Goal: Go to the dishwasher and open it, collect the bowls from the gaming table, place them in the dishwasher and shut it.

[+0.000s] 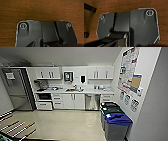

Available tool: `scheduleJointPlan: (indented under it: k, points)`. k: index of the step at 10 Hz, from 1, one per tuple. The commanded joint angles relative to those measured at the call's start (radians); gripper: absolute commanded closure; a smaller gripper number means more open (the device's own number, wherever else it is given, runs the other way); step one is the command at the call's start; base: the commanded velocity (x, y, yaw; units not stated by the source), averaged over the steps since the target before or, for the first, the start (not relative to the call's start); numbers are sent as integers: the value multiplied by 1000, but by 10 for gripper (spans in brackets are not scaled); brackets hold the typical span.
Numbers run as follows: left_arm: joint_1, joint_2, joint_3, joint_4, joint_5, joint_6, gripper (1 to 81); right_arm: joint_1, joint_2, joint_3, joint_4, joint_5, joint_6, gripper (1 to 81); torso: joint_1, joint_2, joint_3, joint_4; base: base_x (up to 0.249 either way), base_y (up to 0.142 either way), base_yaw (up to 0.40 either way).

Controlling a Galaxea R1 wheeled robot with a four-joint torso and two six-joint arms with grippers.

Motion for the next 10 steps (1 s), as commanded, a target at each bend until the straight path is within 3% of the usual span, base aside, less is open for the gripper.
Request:
scheduleJointPlan:
  k: [1,10]
  points:
    - [-61,1,3,-8,42,2,10,53,5,1,10,-45,4,10,0,0,0,0,146,0,0]
    - [-58,9,3,-4,42,3,10,47,2,-2,10,-46,1,10,0,0,0,0,155,0,0]
